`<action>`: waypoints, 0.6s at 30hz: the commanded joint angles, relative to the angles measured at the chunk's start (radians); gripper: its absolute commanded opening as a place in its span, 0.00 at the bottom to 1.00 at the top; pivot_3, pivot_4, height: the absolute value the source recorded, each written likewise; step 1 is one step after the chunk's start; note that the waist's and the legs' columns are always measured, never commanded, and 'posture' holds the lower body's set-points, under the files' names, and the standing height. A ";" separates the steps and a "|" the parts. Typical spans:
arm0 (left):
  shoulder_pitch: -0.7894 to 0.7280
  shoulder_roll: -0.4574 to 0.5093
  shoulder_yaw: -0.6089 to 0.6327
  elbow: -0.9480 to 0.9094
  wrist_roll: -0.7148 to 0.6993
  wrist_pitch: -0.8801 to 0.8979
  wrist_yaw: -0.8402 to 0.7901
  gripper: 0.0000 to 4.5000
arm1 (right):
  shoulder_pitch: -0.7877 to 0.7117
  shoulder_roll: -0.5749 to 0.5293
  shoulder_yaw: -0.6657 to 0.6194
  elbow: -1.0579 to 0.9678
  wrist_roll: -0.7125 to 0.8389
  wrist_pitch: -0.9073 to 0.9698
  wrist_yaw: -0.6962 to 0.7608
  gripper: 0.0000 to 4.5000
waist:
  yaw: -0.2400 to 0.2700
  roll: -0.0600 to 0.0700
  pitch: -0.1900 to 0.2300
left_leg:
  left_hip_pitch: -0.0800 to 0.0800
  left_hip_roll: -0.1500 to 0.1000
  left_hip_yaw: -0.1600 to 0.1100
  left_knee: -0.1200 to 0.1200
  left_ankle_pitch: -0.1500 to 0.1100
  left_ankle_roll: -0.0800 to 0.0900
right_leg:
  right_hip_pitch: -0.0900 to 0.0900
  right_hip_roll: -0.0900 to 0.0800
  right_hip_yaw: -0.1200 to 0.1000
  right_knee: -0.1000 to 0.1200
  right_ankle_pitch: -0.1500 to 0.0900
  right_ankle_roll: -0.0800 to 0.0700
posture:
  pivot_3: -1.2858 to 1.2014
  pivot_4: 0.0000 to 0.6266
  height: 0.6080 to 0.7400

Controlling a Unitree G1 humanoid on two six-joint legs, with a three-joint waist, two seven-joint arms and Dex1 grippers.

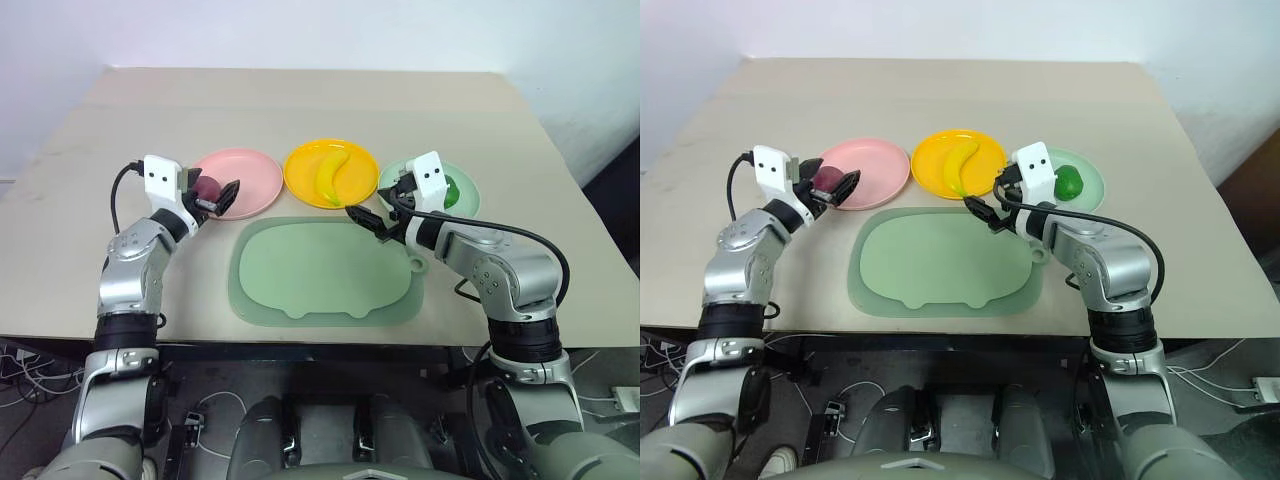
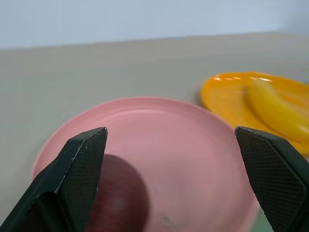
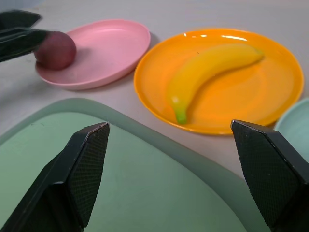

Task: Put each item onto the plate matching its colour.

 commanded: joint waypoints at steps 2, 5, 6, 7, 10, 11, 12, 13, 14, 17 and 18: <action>0.096 0.004 0.046 -0.227 -0.093 -0.044 -0.063 0.99 | 0.045 0.009 -0.053 -0.092 0.043 -0.100 0.037 0.95 | 0.003 0.000 0.000 | 0.000 0.000 0.000 0.000 0.000 0.000 | 0.000 0.000 0.000 0.000 0.000 0.000 | 0.52 0.24 0.66; 0.178 0.019 0.068 -0.314 -0.159 -0.050 -0.126 0.99 | 0.094 0.011 -0.070 -0.122 0.042 -0.202 0.061 0.95 | 0.003 0.000 0.000 | 0.000 0.000 -0.001 0.000 0.000 0.000 | 0.001 0.000 0.000 0.000 0.000 0.000 | 0.52 0.24 0.66; 0.216 0.025 0.085 -0.349 -0.186 -0.052 -0.147 0.99 | 0.116 0.005 -0.086 -0.128 0.065 -0.217 0.086 0.95 | 0.002 0.000 0.000 | 0.000 0.000 -0.001 0.000 0.000 0.000 | 0.001 0.000 0.000 0.000 0.000 0.000 | 0.52 0.24 0.66; 0.241 0.029 0.097 -0.373 -0.204 -0.054 -0.160 0.99 | 0.131 0.000 -0.096 -0.130 0.083 -0.225 0.105 0.95 | 0.001 0.000 0.000 | 0.000 0.000 -0.001 0.000 0.000 0.000 | 0.001 0.000 0.000 0.000 0.000 0.000 | 0.52 0.24 0.66; 0.328 0.063 0.145 -0.427 -0.269 -0.026 -0.216 0.99 | 0.175 -0.008 -0.099 -0.147 0.125 -0.232 0.149 0.95 | 0.001 0.000 0.000 | 0.001 0.000 -0.001 0.000 0.000 0.000 | 0.001 0.000 0.000 0.000 0.000 0.000 | 0.52 0.24 0.66; 0.367 0.076 0.159 -0.455 -0.303 -0.002 -0.240 0.99 | 0.203 -0.020 -0.097 -0.148 0.131 -0.251 0.184 0.95 | 0.001 0.000 0.000 | 0.001 0.000 -0.001 0.000 0.000 0.000 | 0.001 0.000 0.000 0.000 0.000 0.000 | 0.52 0.24 0.66; 0.393 0.085 0.167 -0.475 -0.328 0.014 -0.253 0.99 | 0.223 -0.031 -0.095 -0.147 0.134 -0.268 0.209 0.95 | 0.001 0.000 0.000 | 0.001 0.001 -0.001 0.000 -0.001 0.000 | 0.001 0.000 0.000 -0.001 0.000 0.000 | 0.52 0.24 0.66; 0.416 0.094 0.179 -0.482 -0.340 0.019 -0.258 0.99 | 0.237 -0.035 -0.103 -0.151 0.156 -0.268 0.229 0.95 | 0.004 0.000 0.000 | 0.001 0.001 -0.001 0.000 -0.001 0.001 | 0.001 0.000 0.000 -0.001 0.000 0.000 | 0.52 0.24 0.66; 0.432 0.104 0.194 -0.476 -0.349 0.021 -0.265 0.99 | 0.241 -0.034 -0.106 -0.158 0.175 -0.265 0.237 0.95 | 0.005 0.000 0.000 | 0.001 0.001 -0.001 0.000 -0.001 0.001 | 0.001 -0.001 0.000 -0.001 0.000 0.000 | 0.52 0.24 0.66; 0.471 0.121 0.221 -0.441 -0.345 -0.002 -0.292 0.99 | 0.244 -0.042 -0.095 -0.168 0.206 -0.261 0.263 0.95 | 0.006 0.000 0.000 | 0.001 0.000 -0.002 0.001 -0.001 0.001 | 0.001 -0.001 0.000 -0.001 0.000 0.000 | 0.52 0.24 0.66; 0.481 0.120 0.222 -0.439 -0.342 -0.010 -0.296 0.99 | 0.243 -0.050 -0.091 -0.165 0.209 -0.262 0.275 0.95 | 0.005 0.000 0.000 | 0.001 0.000 -0.002 0.001 -0.001 0.001 | 0.002 -0.001 0.000 -0.001 0.000 0.000 | 0.52 0.24 0.66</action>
